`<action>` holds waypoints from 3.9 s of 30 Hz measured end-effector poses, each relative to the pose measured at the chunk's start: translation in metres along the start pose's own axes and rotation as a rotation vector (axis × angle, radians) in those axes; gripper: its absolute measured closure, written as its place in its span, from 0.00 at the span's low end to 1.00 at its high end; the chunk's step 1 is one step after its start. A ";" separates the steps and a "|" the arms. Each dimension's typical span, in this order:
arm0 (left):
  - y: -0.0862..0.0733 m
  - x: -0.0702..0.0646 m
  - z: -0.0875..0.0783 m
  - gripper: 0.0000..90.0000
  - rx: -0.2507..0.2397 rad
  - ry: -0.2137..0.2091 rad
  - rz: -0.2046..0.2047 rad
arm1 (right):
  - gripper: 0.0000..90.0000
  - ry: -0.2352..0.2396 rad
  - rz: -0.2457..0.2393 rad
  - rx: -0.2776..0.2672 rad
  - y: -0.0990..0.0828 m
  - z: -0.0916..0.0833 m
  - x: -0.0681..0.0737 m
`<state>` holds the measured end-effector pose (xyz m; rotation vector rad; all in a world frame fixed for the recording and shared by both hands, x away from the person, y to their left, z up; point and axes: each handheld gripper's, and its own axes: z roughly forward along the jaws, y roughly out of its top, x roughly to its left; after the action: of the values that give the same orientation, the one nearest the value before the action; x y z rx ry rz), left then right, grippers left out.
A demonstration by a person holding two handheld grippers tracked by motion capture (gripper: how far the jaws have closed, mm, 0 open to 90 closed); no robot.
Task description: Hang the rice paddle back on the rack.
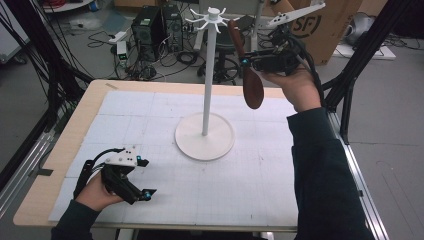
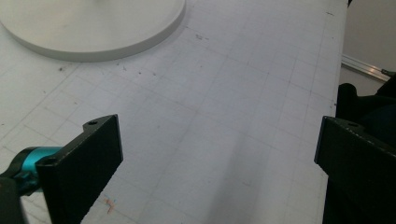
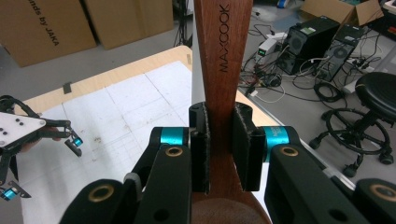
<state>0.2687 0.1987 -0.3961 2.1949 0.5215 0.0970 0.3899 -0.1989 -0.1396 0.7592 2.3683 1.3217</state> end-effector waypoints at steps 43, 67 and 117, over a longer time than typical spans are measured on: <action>0.000 0.000 0.000 0.02 0.004 -0.011 0.005 | 0.41 0.083 -0.008 0.072 -0.012 0.013 0.013; 0.000 0.000 0.000 0.02 0.000 -0.011 0.001 | 0.01 0.138 -0.071 0.116 -0.051 0.018 0.046; 0.001 0.003 -0.005 0.02 -0.058 -0.002 -0.014 | 0.01 0.156 -0.013 0.076 -0.185 0.011 0.060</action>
<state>0.2701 0.2033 -0.3927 2.1342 0.5259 0.1011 0.2935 -0.2353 -0.3053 0.6831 2.5538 1.3361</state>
